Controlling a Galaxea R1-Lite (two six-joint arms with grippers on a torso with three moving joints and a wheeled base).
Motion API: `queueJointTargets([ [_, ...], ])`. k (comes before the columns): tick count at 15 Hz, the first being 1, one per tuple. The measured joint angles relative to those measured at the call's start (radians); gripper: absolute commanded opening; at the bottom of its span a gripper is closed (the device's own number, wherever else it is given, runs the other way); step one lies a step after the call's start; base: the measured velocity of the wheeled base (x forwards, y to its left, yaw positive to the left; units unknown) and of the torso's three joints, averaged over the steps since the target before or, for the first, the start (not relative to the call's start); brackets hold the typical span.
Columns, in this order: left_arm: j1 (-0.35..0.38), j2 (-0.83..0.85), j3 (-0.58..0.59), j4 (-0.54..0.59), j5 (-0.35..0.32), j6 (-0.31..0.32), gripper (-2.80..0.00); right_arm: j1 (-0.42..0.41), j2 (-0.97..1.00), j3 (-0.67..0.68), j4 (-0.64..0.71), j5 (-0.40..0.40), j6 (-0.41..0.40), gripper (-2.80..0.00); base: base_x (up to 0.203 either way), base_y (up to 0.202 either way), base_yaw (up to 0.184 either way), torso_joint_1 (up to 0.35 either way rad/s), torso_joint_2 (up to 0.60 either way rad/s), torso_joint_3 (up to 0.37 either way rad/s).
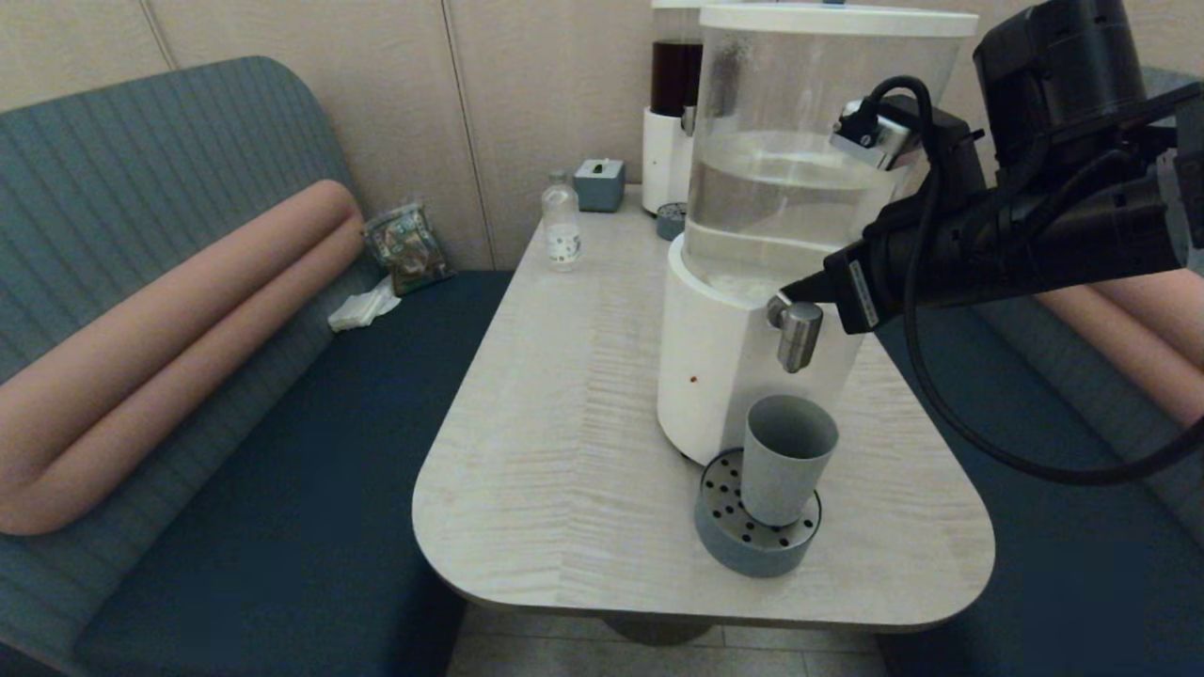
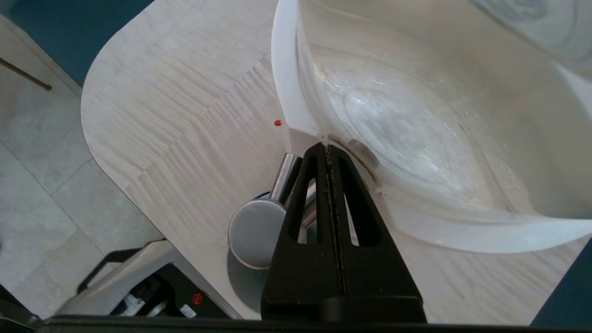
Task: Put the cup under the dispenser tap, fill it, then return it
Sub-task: Turn on the faucet
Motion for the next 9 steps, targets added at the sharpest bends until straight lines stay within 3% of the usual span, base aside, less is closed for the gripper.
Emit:
queueJointTargets([
  [9,0.000,0.000,0.000,0.000,0.000,0.000,-2.80,0.001,0.002,0.026,-0.008,0.029,-0.080,-2.80,0.000,0.000,0.000,0.000,0.00,0.000],
])
